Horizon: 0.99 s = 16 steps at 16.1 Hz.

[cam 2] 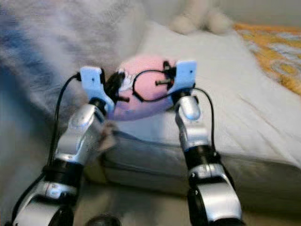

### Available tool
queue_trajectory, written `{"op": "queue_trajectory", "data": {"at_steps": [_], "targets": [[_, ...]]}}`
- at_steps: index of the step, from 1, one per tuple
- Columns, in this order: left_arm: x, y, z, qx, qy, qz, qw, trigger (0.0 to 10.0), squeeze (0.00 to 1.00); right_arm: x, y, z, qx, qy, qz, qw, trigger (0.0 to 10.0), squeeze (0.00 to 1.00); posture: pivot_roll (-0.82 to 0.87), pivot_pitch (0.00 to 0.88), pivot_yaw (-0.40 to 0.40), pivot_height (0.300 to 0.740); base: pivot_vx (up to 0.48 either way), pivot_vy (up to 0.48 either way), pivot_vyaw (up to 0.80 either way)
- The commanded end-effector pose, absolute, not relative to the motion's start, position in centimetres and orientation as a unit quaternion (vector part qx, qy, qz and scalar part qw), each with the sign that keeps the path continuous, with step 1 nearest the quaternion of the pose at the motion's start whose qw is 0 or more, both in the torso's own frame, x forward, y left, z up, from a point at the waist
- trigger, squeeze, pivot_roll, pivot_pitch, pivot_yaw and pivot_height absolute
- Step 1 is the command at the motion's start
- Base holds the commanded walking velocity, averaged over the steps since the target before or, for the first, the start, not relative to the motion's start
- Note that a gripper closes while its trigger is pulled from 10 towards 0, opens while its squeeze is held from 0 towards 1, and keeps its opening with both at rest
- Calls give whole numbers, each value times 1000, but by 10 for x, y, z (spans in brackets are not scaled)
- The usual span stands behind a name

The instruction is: Clean up the room

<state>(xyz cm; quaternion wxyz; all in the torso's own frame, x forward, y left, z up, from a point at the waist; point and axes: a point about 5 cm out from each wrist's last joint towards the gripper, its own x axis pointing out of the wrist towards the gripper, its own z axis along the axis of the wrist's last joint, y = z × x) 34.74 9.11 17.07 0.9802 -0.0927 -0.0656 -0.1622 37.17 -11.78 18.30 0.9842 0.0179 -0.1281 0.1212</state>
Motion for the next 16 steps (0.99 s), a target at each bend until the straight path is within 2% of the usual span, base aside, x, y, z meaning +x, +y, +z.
{"op": "queue_trajectory", "data": {"at_steps": [1,13,16], "targets": [[351,103,180,-84,-86,-137,983,10000,0,375,-132,199,29,-162,94,982,10000,0,-29,0,24,736,480,0,0],[359,96,182,-69,-75,-154,983,10000,0,380,-139,196,25,-153,70,985,10000,0,-37,0,42,736,466,0,0],[376,92,187,-60,-63,-169,982,10000,0,395,-147,203,25,-127,63,990,10000,0,-28,0,49,736,0,0,0]]}}
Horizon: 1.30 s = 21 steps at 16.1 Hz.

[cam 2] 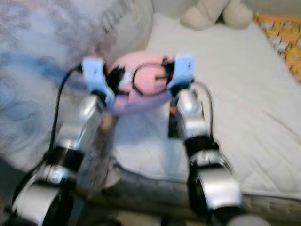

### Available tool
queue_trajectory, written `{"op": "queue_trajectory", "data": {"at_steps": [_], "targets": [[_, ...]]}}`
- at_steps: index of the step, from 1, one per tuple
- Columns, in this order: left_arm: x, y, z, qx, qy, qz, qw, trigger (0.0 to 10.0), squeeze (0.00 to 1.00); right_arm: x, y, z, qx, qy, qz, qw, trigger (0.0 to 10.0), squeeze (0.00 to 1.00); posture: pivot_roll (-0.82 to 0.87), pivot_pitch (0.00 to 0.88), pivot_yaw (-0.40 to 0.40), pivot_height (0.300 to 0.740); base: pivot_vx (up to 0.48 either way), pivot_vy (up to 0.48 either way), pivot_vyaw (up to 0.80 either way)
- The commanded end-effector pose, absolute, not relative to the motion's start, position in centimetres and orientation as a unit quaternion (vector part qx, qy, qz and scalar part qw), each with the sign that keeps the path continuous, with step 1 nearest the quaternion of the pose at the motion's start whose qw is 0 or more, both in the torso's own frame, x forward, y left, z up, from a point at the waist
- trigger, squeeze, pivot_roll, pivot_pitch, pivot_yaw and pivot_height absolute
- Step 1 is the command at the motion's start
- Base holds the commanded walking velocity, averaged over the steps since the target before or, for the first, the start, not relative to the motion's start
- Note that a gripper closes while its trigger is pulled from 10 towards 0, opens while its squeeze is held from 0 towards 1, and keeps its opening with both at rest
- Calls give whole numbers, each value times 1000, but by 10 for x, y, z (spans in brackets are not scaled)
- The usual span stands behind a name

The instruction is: Clean up the room

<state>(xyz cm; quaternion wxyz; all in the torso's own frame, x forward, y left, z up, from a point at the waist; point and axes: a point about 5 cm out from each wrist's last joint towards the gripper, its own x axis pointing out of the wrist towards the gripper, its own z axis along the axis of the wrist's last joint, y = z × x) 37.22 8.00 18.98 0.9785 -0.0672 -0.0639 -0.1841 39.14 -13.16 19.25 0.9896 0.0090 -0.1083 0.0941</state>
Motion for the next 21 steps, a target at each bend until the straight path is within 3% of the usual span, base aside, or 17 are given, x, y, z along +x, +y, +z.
{"op": "queue_trajectory", "data": {"at_steps": [1,5,12,17,21], "targets": [[379,92,187,-57,-60,-171,982,10000,0,397,-148,205,25,-123,62,990,10000,0,-28,0,50,736,0,0,0],[395,96,185,-12,-41,-165,985,10000,0,406,-159,205,-5,-98,44,994,10000,0,-23,0,62,736,0,0,0],[390,114,151,15,-22,-140,990,10000,0,396,-161,168,-82,-59,33,994,10000,0,-22,130,47,736,0,0,0],[358,112,84,43,72,-191,978,10000,0,370,-157,98,-20,68,28,997,10000,0,-48,159,47,736,0,0,0],[358,119,82,92,91,-207,970,10000,0,362,-143,81,38,97,12,995,10000,0,-57,143,43,736,0,0,0]]}}
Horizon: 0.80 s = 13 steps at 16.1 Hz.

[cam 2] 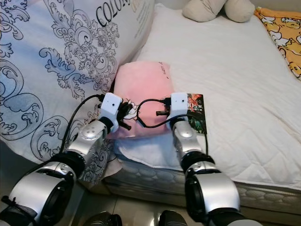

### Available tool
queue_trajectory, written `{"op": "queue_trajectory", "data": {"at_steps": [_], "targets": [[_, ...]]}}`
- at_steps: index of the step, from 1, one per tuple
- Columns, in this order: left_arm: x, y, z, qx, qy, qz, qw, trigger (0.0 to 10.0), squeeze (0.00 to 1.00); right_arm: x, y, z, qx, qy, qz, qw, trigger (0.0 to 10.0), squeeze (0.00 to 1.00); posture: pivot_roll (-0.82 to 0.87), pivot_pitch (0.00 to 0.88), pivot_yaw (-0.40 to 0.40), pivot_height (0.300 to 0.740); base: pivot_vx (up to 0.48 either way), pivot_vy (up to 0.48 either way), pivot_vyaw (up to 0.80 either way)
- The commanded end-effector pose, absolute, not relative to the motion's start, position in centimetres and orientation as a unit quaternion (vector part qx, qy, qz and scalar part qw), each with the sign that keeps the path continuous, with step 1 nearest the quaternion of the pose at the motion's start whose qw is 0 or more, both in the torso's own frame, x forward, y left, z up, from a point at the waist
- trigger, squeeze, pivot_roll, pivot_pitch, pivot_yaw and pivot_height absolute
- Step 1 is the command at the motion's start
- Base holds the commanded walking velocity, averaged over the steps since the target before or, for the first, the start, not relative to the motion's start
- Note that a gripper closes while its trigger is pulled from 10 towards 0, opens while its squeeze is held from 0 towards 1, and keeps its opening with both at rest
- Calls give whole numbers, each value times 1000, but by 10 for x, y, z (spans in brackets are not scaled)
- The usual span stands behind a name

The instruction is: Clean up the room

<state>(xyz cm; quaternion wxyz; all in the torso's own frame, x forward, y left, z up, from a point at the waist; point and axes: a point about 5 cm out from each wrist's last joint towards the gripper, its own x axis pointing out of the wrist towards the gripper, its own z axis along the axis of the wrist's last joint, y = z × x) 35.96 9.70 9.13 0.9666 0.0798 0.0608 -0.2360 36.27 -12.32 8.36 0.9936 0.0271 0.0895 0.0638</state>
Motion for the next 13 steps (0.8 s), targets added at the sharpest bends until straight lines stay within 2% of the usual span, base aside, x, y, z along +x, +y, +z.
{"op": "queue_trajectory", "data": {"at_steps": [1,2,5,8,10,13], "targets": [[361,120,88,104,81,-217,967,10000,1000,358,-136,75,58,103,6,993,10000,867,-57,134,42,736,0,0,0],[363,119,91,107,77,-224,966,10000,1000,356,-132,71,64,106,5,992,10000,1000,-57,129,43,736,0,0,0],[365,118,101,140,48,-251,957,10000,1000,348,-118,63,73,109,4,991,10000,1000,-60,111,49,736,0,0,0],[374,126,127,137,-9,-245,960,10000,1000,346,-99,69,73,80,22,994,10000,1000,-59,71,56,736,0,0,0],[378,134,145,116,-50,-230,965,10000,1000,345,-84,76,103,61,35,992,10000,1000,-50,24,57,736,0,0,0],[376,136,165,95,-105,-223,964,10000,1000,342,-60,81,158,60,54,984,10000,1000,-42,0,56,736,0,0,0]]}}
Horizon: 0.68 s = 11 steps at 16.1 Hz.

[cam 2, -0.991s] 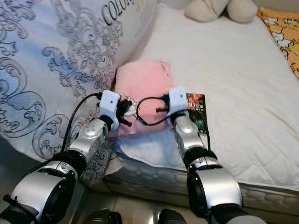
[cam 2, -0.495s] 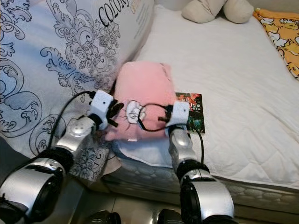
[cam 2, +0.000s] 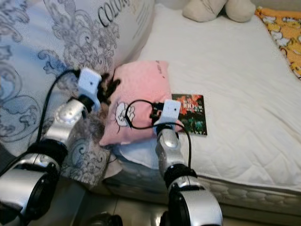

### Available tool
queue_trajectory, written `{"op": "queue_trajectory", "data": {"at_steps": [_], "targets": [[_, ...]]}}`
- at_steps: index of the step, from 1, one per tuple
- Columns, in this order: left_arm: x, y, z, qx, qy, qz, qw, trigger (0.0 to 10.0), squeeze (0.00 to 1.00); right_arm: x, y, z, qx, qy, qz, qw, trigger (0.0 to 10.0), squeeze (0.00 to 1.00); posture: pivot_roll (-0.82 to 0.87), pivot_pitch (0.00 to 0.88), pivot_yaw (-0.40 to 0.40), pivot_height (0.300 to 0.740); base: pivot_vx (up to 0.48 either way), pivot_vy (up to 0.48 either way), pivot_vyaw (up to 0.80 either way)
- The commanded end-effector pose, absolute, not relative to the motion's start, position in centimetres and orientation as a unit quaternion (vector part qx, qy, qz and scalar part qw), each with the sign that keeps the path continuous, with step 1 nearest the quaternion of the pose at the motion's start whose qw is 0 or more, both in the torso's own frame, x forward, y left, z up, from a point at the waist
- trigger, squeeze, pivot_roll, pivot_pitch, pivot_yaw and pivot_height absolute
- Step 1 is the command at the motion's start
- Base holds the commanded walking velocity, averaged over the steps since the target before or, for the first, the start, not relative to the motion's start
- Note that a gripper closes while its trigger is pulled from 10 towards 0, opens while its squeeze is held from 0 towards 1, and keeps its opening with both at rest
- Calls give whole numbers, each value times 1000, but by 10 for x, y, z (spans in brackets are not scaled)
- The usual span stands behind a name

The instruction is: Clean up the room

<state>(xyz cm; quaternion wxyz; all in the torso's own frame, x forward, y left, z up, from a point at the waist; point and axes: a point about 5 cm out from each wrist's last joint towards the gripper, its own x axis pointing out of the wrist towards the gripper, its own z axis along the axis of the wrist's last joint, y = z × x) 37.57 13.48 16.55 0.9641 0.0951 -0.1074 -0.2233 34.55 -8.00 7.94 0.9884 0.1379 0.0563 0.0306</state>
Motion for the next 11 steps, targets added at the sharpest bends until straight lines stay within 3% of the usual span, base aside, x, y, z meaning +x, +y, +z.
{"op": "queue_trajectory", "data": {"at_steps": [1,2,7,11], "targets": [[372,132,173,81,-125,-231,961,10000,831,338,-49,78,190,77,58,977,10000,1000,-37,0,54,736,0,0,0],[371,130,177,76,-132,-234,960,10000,0,336,-45,76,201,84,58,974,10000,1000,-36,0,54,736,0,0,0],[352,109,199,18,-151,-255,955,10000,0,325,-30,69,326,146,49,933,10000,1000,-34,0,57,736,0,0,0],[340,102,193,6,-126,-259,957,10000,0,332,-43,108,283,54,73,955,10000,1000,-38,0,52,736,0,0,0]]}}
